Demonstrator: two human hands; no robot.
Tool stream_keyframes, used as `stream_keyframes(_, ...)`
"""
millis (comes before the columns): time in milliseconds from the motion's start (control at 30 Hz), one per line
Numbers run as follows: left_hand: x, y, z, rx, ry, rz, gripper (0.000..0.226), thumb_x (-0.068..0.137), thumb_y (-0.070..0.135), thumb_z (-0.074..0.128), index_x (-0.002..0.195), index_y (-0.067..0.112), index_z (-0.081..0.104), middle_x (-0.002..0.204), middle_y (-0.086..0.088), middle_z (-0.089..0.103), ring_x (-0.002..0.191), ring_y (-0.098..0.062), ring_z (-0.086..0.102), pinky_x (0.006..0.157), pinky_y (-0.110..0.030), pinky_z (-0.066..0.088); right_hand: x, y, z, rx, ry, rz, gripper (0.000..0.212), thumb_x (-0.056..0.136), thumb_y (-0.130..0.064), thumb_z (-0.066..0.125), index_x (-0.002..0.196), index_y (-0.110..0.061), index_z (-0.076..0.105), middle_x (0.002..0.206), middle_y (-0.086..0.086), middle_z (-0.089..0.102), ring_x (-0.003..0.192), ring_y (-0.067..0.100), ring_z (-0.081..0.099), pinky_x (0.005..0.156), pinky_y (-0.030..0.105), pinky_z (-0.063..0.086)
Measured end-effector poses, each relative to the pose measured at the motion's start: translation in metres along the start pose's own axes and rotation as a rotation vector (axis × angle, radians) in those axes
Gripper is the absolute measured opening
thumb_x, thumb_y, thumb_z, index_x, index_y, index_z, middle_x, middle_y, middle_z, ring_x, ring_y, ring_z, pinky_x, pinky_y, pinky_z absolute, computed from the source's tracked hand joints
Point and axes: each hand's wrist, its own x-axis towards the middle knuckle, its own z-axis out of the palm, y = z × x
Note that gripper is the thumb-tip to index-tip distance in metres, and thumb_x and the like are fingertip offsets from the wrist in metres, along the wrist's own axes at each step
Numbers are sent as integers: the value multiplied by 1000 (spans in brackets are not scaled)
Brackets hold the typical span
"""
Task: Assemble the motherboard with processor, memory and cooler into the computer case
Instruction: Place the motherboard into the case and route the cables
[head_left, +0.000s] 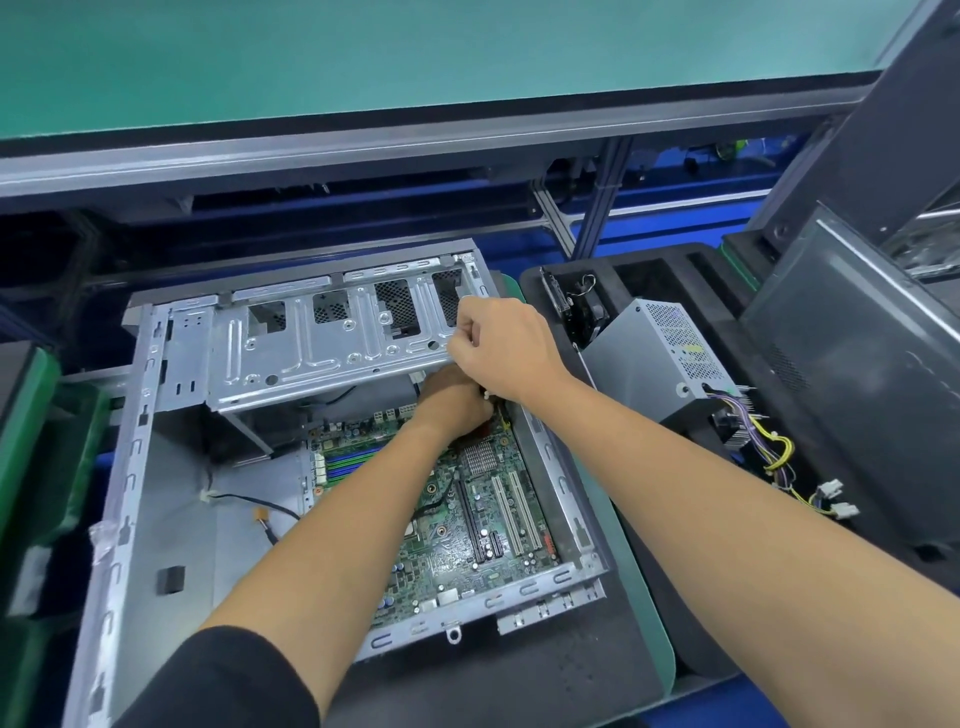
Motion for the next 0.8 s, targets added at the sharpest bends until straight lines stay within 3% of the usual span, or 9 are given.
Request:
stream_keyframes(100,-13,0,-5,1,32,78,14,88,19,53,74,16,50,64,-2,47,66,-26,54,49,-28,34,-1,0,0,-14,-7,-9,12,84,-18,53,76,-9,57,62,1,55,62,23,51,56,30,41)
stream_keyframes(167,-24,-11,-12,-46,-1,116,26,94,36,48,103,14,57,95,-10,61,92,-32,59,70,-33,45,-1,0,-1,-31,-11,-17,12,84,-18,53,76,-9,57,63,1,56,63,23,52,58,30,41)
stream_keyframes(267,-42,-39,-32,-91,-123,19,53,97,53,32,138,21,42,135,-8,52,119,-29,52,94,-34,39,-2,2,-2,-57,-13,-17,13,84,-19,53,76,-10,57,64,2,59,64,25,54,60,33,45)
stream_keyframes(333,-59,-63,-44,-36,-159,-71,51,100,49,27,135,18,46,135,-13,53,118,-29,53,92,-33,39,-3,2,-2,-48,-19,-15,13,84,-18,53,75,-9,56,62,4,59,64,26,56,60,33,46)
stream_keyframes(433,-85,-100,-57,86,-66,-179,33,98,22,38,125,11,53,124,-16,59,105,-32,57,85,-34,43,-3,0,-1,-49,-24,-24,14,84,-17,53,75,-7,56,62,7,59,64,27,57,59,33,46)
stream_keyframes(500,-97,-119,-60,237,-9,-232,41,89,6,46,130,10,49,123,-15,58,108,-31,56,88,-37,49,-3,-2,-1,-59,-21,-26,14,84,-17,53,74,-8,56,62,7,59,64,27,57,58,32,45)
stream_keyframes(600,-104,-128,-57,447,-51,-229,46,87,0,49,132,2,44,126,-17,54,116,-30,50,91,-36,48,-3,-2,-1,-78,-19,-32,15,85,-17,53,73,-8,55,61,6,58,63,27,56,57,32,43)
stream_keyframes(700,-106,-132,-48,470,-80,-248,37,86,-3,51,122,0,51,122,-18,55,109,-31,55,85,-38,50,-3,-1,-1,-80,-15,-37,14,85,-17,53,74,-8,56,60,6,57,62,27,55,55,30,43)
stream_keyframes(800,-103,-136,-45,477,-45,-247,40,85,-5,51,125,-5,49,126,-21,51,107,-31,59,84,-36,51,-2,-1,1,-86,-13,-36,14,85,-17,53,75,-8,57,59,4,56,59,24,51,52,28,37)
